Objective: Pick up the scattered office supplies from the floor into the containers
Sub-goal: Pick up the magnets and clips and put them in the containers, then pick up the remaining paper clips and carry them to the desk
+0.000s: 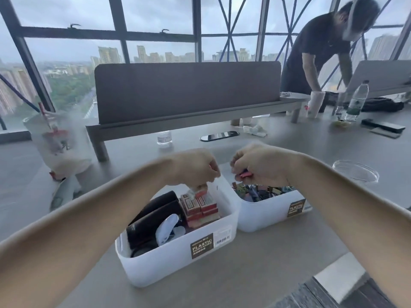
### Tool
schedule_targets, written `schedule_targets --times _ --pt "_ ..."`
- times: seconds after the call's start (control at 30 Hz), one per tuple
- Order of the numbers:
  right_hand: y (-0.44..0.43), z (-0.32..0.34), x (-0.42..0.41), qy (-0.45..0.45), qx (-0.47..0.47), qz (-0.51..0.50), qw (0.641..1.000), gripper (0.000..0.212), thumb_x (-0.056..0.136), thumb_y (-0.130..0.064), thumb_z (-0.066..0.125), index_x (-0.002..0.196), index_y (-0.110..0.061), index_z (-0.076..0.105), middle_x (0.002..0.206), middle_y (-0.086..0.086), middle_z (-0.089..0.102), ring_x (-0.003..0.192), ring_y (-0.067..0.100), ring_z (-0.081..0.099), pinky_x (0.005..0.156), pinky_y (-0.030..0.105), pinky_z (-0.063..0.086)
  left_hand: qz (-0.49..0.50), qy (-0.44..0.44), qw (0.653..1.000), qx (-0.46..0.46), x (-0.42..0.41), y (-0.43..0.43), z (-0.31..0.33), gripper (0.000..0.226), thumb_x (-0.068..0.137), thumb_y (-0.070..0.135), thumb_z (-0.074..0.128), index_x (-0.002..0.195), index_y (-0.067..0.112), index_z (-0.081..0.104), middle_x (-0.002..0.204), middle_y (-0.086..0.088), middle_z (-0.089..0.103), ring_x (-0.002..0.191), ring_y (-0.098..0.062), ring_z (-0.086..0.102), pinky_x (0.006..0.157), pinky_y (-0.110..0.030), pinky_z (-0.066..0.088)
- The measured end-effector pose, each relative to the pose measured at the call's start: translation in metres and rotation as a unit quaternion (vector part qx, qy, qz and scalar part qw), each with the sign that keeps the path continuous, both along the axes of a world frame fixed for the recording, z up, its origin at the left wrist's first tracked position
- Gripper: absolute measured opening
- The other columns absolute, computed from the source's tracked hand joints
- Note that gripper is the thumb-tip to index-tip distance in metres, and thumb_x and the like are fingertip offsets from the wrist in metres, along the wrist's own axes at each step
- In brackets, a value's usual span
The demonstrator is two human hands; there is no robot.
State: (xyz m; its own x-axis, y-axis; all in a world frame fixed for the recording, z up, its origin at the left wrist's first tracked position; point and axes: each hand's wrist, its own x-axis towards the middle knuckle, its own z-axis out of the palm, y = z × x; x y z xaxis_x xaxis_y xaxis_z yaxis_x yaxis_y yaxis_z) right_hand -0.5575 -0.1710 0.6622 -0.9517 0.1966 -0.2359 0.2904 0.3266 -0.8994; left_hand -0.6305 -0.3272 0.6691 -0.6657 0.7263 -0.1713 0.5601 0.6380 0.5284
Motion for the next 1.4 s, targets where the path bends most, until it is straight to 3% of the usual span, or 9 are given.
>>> schedule_targets --times 0.1,0.27,0.47,0.6,0.73,0.9,1.03,1.17,1.4 --pt "0.000 -0.003 -0.004 -0.023 0.004 0.038 0.999 0.005 0.095 0.005 0.055 0.093 0.004 0.059 0.075 0.012 0.052 0.054 0.013 0.049 0.055 0.024 0.037 -0.004 -0.042 0.999 0.031 -0.008 0.002 -0.001 0.021 0.100 0.021 0.055 0.103 0.004 0.067 0.089 -0.003 0.071 0.042 -0.010 0.058 0.042 -0.020 0.044" --pt "0.008 -0.005 -0.012 -0.045 0.016 0.034 0.998 0.021 0.099 -0.017 0.058 0.103 0.004 0.060 0.069 0.007 0.051 0.051 0.012 0.044 0.046 0.022 0.029 -0.012 0.089 0.996 -0.016 -0.007 0.008 -0.007 0.043 0.095 0.049 0.054 0.086 0.011 0.072 0.063 0.001 0.070 0.037 -0.008 0.055 0.037 -0.016 0.039" --pt "-0.030 -0.009 -0.009 -0.033 0.218 0.165 0.961 0.019 0.090 -0.019 0.066 0.095 -0.001 0.070 0.076 0.008 0.065 0.068 0.013 0.060 0.057 0.018 0.047 -0.091 0.050 0.994 -0.041 -0.002 -0.025 -0.013 0.012 0.080 0.026 0.074 0.074 0.017 0.068 0.051 0.011 0.062 0.045 -0.002 0.054 0.051 -0.017 0.045" --pt "-0.051 -0.002 -0.008 -0.051 0.360 0.198 0.910 0.015 0.087 -0.021 0.065 0.091 -0.008 0.071 0.077 0.009 0.067 0.067 0.018 0.059 0.054 0.021 0.045 -0.086 0.041 0.994 -0.050 0.011 -0.036 -0.017 0.015 0.079 0.025 0.075 0.092 0.018 0.070 0.088 0.002 0.074 0.083 -0.016 0.069 0.080 -0.034 0.057" --pt "-0.057 0.004 0.000 -0.060 0.353 0.177 0.917 0.032 0.091 -0.034 0.058 0.107 -0.010 0.071 0.100 0.009 0.069 0.099 0.027 0.068 0.090 0.040 0.058 -0.066 0.064 0.995 -0.042 0.024 -0.049 -0.012 0.030 0.089 0.024 0.061 0.119 0.021 0.062 0.091 0.014 0.060 0.100 -0.016 0.059 0.090 -0.027 0.048" --pt "-0.061 0.016 0.022 -0.018 0.390 0.131 0.911 0.032 0.100 -0.016 0.051 0.129 -0.014 0.065 0.124 -0.002 0.066 0.101 0.013 0.061 0.089 0.025 0.049 -0.052 0.114 0.990 -0.063 0.034 -0.072 -0.002 0.034 0.092 0.039 0.057 0.126 0.031 0.058 0.124 0.008 0.064 0.113 -0.016 0.057 0.100 -0.035 0.046" --pt "-0.062 0.016 0.046 0.010 0.421 0.085 0.903 0.027 0.098 -0.023 0.055 0.121 -0.021 0.069 0.123 -0.005 0.067 0.105 0.014 0.061 0.091 0.026 0.046 -0.058 0.135 0.988 -0.049 0.041 -0.094 0.003 0.025 0.089 0.033 0.064 0.114 0.029 0.065 0.114 0.010 0.068 0.101 -0.011 0.061 0.091 -0.030 0.050" --pt "-0.068 0.022 0.088 0.041 0.434 0.041 0.899 0.017 0.094 -0.028 0.059 0.106 -0.026 0.072 0.099 -0.012 0.068 0.092 0.011 0.063 0.073 0.018 0.048 -0.083 0.144 0.985 0.040 0.068 -0.092 0.007 0.011 0.088 0.030 0.068 0.098 0.026 0.070 0.100 0.010 0.072 0.091 -0.007 0.067 0.078 -0.020 0.050" --pt "-0.054 0.002 0.254 -0.003 0.485 -0.142 0.863 0.019 0.088 -0.035 0.058 0.097 -0.025 0.070 0.092 -0.004 0.068 0.087 0.020 0.066 0.082 0.039 0.056 -0.198 0.126 0.964 0.123 0.182 -0.014 -0.022 0.012 0.085 0.035 0.065 0.082 0.025 0.070 0.082 0.006 0.073 0.072 -0.012 0.067 0.064 -0.020 0.050"
